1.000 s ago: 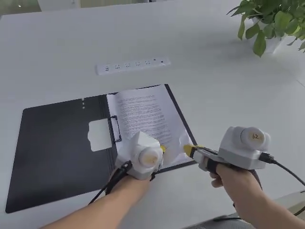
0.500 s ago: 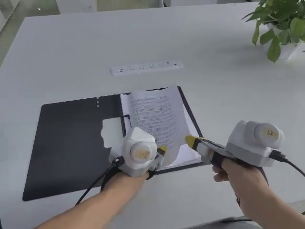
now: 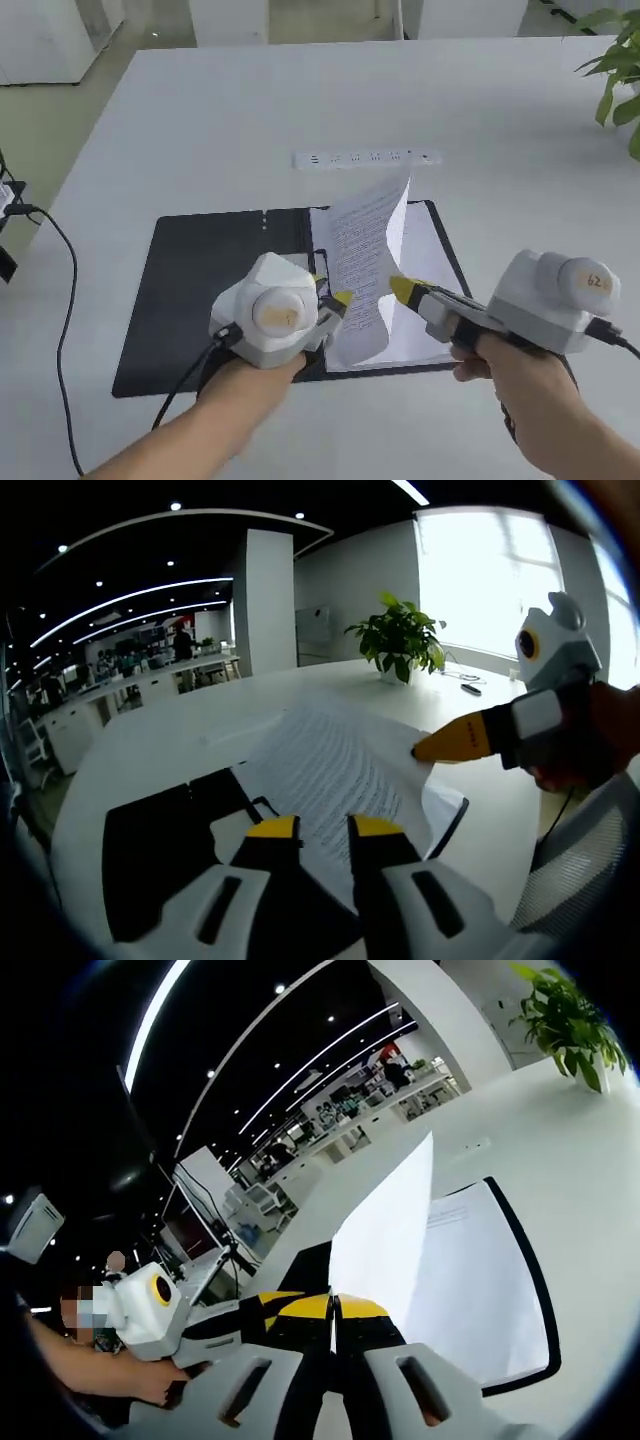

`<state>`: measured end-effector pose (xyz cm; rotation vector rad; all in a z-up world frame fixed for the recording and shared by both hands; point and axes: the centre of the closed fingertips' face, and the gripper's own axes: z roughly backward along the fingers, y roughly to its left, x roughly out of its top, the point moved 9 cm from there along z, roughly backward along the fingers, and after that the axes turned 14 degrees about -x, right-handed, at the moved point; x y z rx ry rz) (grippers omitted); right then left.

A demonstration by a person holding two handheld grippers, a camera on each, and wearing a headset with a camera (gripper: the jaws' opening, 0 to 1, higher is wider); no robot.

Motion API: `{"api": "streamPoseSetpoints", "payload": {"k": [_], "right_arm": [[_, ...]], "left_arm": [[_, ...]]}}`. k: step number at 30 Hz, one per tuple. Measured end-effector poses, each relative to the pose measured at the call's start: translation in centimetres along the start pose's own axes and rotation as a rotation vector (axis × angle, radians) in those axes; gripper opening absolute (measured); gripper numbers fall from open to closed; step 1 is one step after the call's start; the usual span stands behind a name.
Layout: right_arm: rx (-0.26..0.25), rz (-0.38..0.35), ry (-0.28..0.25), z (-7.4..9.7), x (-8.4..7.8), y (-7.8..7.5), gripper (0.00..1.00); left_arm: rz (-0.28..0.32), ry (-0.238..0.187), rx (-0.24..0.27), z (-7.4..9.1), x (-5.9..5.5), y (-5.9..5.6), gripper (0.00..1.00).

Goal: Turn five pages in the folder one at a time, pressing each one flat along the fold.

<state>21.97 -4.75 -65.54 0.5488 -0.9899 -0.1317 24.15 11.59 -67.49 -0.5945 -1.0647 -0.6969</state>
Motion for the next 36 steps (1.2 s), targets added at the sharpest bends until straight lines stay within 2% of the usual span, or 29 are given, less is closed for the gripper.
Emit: {"api": "streamPoseSetpoints", "payload": {"k": [9, 18, 25, 36], "right_arm": [[0.074, 0.049, 0.032, -1.9, -0.5, 3.6, 0.00], [0.129, 0.105, 0.087, -4.1, -2.3, 6.9, 0.00], [0.146, 0.134, 0.130, -5.7, -4.0, 8.3, 0.00], [0.146, 0.177, 0.205, -8.5, -6.8, 9.9, 0.00]], "left_arm": [[0.031, -0.011, 0.070, 4.5, -0.3, 2.0, 0.20], [0.053, -0.028, 0.125, 8.6, -0.7, 3.6, 0.20], [0.055, -0.027, 0.153, 10.6, -0.8, 4.3, 0.21], [0.083, -0.016, 0.187, 12.6, -2.3, 5.5, 0.20]]}}
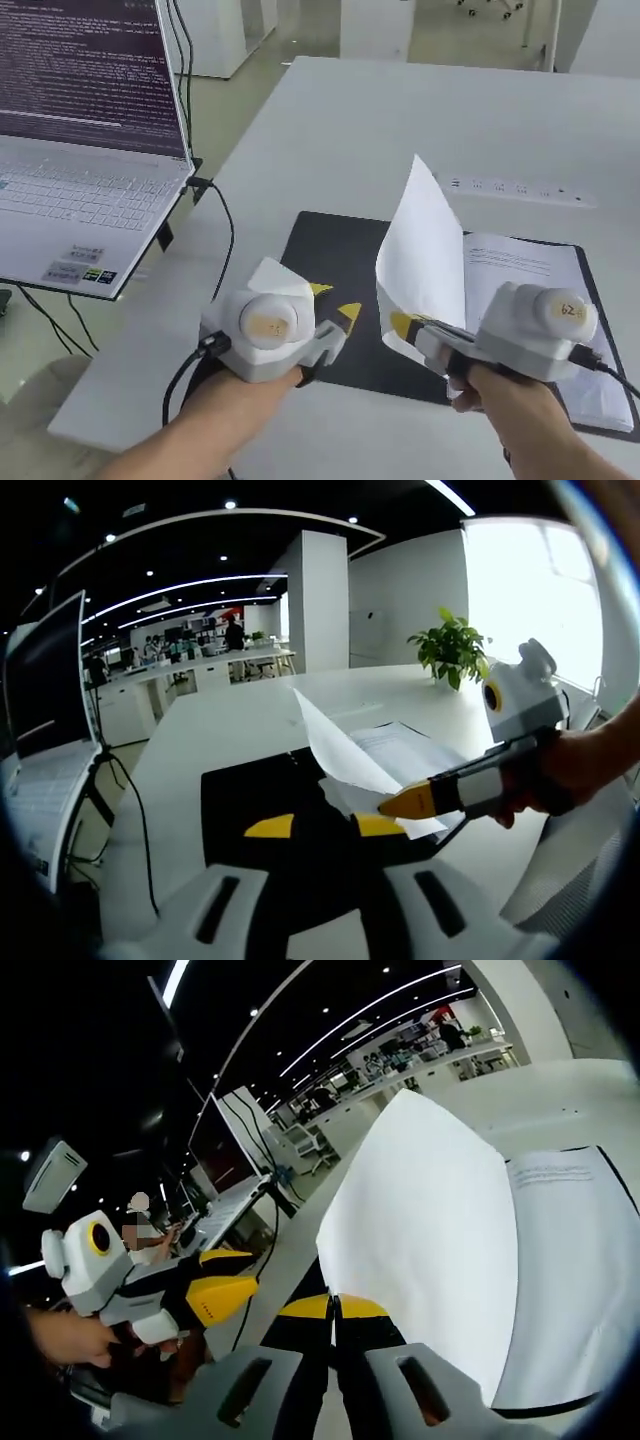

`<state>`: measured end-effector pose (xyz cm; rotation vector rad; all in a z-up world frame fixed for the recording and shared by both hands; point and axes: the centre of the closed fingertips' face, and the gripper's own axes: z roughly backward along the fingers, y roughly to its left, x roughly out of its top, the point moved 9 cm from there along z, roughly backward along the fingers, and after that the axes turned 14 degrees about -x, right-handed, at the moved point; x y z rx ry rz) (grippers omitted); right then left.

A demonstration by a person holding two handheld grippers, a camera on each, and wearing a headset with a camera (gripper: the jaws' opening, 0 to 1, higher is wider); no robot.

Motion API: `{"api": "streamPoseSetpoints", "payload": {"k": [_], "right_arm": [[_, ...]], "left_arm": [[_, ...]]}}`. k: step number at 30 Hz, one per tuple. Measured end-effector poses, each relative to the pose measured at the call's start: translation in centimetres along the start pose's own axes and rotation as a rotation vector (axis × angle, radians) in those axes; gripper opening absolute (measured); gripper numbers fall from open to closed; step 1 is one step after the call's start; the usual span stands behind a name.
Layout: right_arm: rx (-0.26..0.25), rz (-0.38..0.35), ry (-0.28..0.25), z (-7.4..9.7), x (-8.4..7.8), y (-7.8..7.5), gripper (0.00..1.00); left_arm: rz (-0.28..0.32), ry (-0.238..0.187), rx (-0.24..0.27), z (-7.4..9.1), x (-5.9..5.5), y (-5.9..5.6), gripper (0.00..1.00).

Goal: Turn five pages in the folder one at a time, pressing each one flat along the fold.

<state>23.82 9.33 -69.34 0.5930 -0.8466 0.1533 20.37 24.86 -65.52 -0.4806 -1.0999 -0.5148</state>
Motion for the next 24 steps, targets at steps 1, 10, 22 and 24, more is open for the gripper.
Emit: {"api": "streamPoseSetpoints", "payload": {"k": [1, 10, 22, 24], "right_arm": [[0.000, 0.006, 0.010, -0.4, -0.2, 0.2, 0.00], [-0.008, 0.068, 0.091, -3.8, -2.5, 1.4, 0.00], [-0.003, 0.081, 0.164, -6.0, -4.2, 1.9, 0.00], [0.002, 0.074, 0.168, -6.1, -4.4, 1.8, 0.02]], "left_arm": [[0.003, 0.004, 0.002, 0.2, -0.2, 0.2, 0.19], [0.044, 0.038, 0.024, 1.3, -2.3, 1.6, 0.19], [0.084, 0.087, 0.039, 1.7, -4.7, 2.7, 0.18], [0.086, 0.095, 0.035, 1.6, -5.0, 2.7, 0.18]]}}
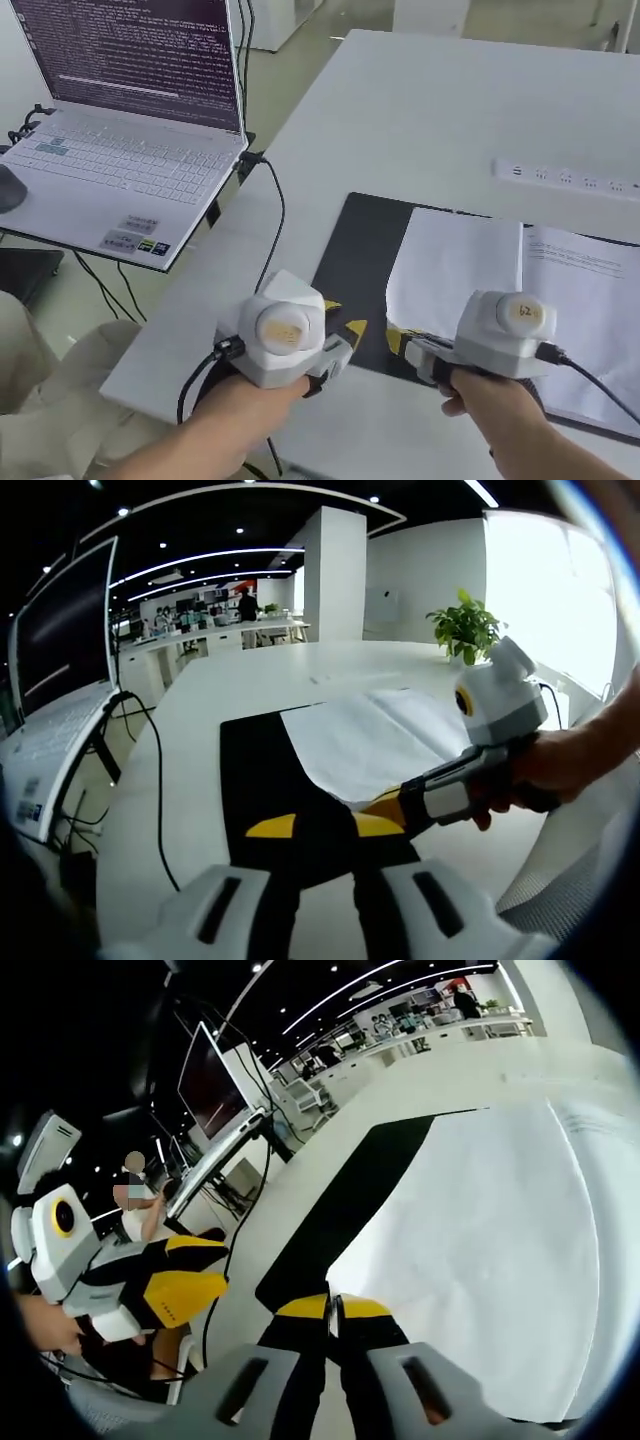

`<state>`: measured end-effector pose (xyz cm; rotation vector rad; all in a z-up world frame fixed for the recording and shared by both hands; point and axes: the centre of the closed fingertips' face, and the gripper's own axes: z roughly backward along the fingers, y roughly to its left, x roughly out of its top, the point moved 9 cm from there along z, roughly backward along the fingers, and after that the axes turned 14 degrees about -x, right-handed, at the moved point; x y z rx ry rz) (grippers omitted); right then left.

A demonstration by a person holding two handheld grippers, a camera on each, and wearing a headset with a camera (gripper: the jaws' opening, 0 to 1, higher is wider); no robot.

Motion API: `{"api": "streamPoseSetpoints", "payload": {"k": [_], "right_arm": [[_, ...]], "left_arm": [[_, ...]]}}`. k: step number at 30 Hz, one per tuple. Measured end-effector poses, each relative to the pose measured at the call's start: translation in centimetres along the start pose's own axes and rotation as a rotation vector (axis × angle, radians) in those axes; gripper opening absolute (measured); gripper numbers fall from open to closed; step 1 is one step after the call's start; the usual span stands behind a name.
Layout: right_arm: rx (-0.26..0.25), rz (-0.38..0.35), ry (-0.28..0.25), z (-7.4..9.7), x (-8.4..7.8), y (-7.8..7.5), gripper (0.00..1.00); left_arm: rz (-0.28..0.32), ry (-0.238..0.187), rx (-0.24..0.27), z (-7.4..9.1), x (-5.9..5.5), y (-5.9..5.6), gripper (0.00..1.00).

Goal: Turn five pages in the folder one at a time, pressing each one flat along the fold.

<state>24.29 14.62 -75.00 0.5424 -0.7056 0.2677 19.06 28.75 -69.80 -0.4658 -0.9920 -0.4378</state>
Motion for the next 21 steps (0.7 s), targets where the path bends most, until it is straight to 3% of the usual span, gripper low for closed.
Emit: {"api": "streamPoseSetpoints", "payload": {"k": [12, 15, 21], "right_arm": [[0.056, -0.058, -0.001, 0.4, -0.4, 0.4, 0.08], [0.054, -0.066, -0.026, 1.1, 0.1, -0.3, 0.07], [0.025, -0.114, -0.067, 2.4, 1.2, -3.8, 0.05]], "left_arm": [[0.006, 0.032, -0.023, -0.6, -0.8, -0.1, 0.17], [0.009, 0.036, -0.046, -1.3, -1.0, -0.3, 0.15], [-0.021, 0.062, -0.108, -4.4, -1.7, -1.1, 0.16]]}}
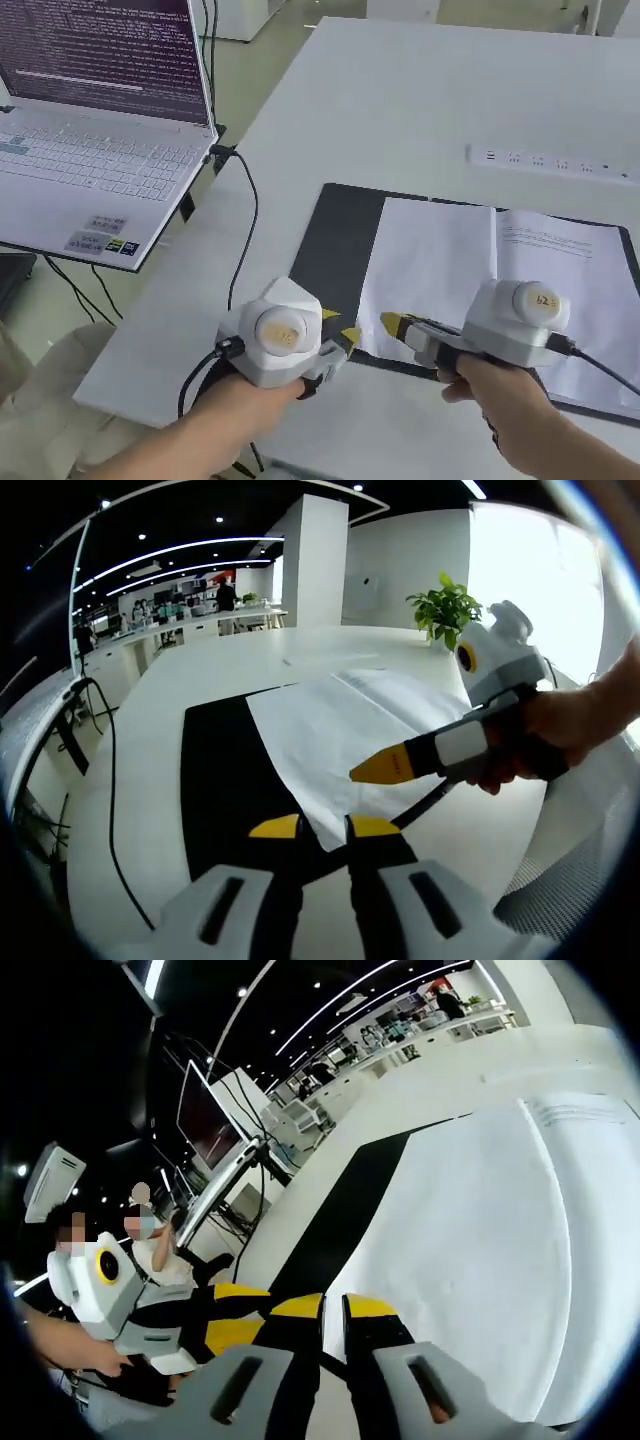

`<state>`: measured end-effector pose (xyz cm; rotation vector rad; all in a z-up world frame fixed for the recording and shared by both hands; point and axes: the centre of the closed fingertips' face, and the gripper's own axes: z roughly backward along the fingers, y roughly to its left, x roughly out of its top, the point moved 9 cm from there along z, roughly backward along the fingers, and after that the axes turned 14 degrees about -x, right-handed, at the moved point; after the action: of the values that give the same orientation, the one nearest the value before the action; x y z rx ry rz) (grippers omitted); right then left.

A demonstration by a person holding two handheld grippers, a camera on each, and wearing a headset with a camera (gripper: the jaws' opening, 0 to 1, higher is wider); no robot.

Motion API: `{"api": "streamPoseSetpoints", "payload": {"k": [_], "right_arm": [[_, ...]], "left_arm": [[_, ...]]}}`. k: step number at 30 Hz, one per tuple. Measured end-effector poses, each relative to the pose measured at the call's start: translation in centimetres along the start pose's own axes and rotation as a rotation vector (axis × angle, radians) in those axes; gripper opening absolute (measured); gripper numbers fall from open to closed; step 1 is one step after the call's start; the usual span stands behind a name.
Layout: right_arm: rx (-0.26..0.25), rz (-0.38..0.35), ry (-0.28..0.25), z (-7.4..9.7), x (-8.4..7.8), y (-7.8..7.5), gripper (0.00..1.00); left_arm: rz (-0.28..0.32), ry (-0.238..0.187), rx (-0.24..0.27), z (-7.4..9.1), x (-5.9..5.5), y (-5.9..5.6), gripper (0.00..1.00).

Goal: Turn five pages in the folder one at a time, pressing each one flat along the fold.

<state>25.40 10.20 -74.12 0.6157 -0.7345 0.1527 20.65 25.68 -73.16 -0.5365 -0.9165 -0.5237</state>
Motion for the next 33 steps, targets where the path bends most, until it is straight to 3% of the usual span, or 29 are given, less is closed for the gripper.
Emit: {"api": "streamPoseSetpoints", "payload": {"k": [8, 13, 16, 18, 25, 33], "right_arm": [[-0.030, -0.072, -0.039, 1.5, 1.7, -4.5, 0.05], [-0.021, -0.095, -0.046, 1.6, 2.8, -6.3, 0.03], [-0.019, -0.097, -0.035, 1.3, 3.3, -7.1, 0.04], [-0.012, -0.094, -0.034, 1.2, 3.8, -7.4, 0.04], [-0.002, -0.156, -0.040, 0.3, 5.5, -8.4, 0.01], [-0.019, -0.216, -0.042, -0.4, 7.0, -9.6, 0.00]], "left_arm": [[-0.035, 0.021, -0.027, -4.0, -0.2, -0.4, 0.16], [-0.045, 0.044, -0.013, -5.5, -0.6, -0.2, 0.14], [-0.047, 0.093, 0.018, -5.4, -1.2, -0.2, 0.13], [-0.051, 0.059, 0.019, -5.3, -1.2, -0.2, 0.11], [-0.068, 0.038, 0.010, -5.1, -1.6, -0.3, 0.11], [-0.074, 0.042, 0.009, -5.1, -1.5, -0.2, 0.12]]}}
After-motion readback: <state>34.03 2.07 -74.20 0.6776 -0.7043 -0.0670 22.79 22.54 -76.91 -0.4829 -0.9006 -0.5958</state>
